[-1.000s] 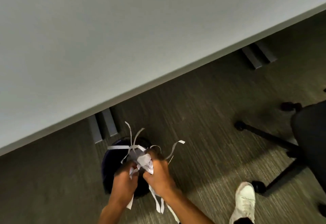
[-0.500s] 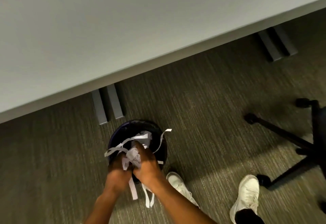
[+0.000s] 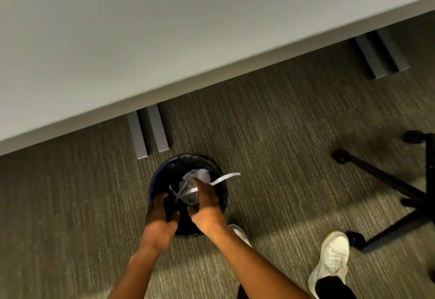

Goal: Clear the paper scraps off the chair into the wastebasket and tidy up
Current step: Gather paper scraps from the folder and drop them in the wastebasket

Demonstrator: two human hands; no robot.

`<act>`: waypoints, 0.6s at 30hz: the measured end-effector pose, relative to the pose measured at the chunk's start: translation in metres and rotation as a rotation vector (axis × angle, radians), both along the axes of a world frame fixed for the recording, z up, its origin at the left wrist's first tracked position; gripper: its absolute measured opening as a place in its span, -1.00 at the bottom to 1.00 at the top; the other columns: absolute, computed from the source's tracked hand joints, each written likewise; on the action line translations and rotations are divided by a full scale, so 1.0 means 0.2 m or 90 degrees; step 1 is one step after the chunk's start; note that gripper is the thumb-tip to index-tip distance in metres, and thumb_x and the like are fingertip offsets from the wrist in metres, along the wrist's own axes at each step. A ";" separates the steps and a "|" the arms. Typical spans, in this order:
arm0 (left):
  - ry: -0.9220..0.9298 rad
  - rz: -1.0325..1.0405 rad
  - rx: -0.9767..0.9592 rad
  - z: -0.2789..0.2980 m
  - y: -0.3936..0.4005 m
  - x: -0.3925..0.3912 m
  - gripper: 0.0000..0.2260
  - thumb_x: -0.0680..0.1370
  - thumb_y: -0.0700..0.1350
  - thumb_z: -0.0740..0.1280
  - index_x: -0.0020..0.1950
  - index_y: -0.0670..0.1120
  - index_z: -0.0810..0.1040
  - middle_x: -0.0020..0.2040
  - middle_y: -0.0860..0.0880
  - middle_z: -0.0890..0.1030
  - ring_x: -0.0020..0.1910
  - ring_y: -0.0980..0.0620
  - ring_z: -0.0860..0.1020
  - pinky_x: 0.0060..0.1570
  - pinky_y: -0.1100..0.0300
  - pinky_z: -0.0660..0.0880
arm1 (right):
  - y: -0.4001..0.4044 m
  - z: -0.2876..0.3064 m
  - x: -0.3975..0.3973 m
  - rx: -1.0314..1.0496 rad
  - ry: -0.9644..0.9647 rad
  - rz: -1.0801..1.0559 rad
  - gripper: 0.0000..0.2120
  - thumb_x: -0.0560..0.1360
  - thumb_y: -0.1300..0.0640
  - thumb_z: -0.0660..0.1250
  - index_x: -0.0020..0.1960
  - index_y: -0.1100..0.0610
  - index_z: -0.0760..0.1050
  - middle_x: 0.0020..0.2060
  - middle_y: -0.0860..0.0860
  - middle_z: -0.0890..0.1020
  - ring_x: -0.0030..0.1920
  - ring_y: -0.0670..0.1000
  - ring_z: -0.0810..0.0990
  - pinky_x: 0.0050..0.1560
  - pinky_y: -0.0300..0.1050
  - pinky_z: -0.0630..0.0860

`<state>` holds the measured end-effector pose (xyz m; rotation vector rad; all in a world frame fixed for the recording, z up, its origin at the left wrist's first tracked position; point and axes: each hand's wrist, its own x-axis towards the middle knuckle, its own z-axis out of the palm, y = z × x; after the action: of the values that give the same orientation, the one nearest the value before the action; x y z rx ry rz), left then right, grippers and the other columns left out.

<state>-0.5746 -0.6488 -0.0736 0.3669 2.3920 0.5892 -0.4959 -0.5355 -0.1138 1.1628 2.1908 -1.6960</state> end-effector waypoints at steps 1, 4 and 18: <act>0.007 -0.008 0.000 0.01 0.02 0.01 -0.43 0.44 -0.27 0.44 0.42 -0.16 0.34 0.32 -0.24 0.47 0.26 -0.23 0.50 0.24 -0.11 0.48 | 0.02 0.00 0.02 0.012 -0.002 0.001 -0.30 0.43 0.21 0.36 0.49 -0.07 0.17 0.45 0.02 0.29 0.46 0.02 0.28 0.42 -0.19 0.28; 0.015 -0.050 -0.007 0.05 0.11 0.03 -0.45 0.46 -0.26 0.43 0.42 -0.18 0.35 0.32 -0.25 0.47 0.27 -0.25 0.48 0.25 -0.11 0.46 | 0.11 0.03 0.07 0.009 -0.001 -0.022 -0.30 0.44 0.19 0.37 0.49 -0.08 0.18 0.45 0.01 0.30 0.44 0.03 0.32 0.40 -0.19 0.30; -0.040 -0.218 0.064 0.30 0.84 0.42 -0.51 0.52 -0.22 0.36 0.42 -0.19 0.33 0.31 -0.19 0.51 0.33 -0.14 0.46 0.35 0.02 0.39 | 0.77 0.38 0.63 0.069 -0.041 -0.179 -0.33 0.45 0.17 0.41 0.48 0.04 0.21 0.30 0.09 0.39 0.33 0.07 0.38 0.32 -0.18 0.31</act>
<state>-0.4899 -0.4811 -0.0135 0.7708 2.1768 0.5536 -0.3691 -0.3816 -0.0384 1.5962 2.1892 -1.6258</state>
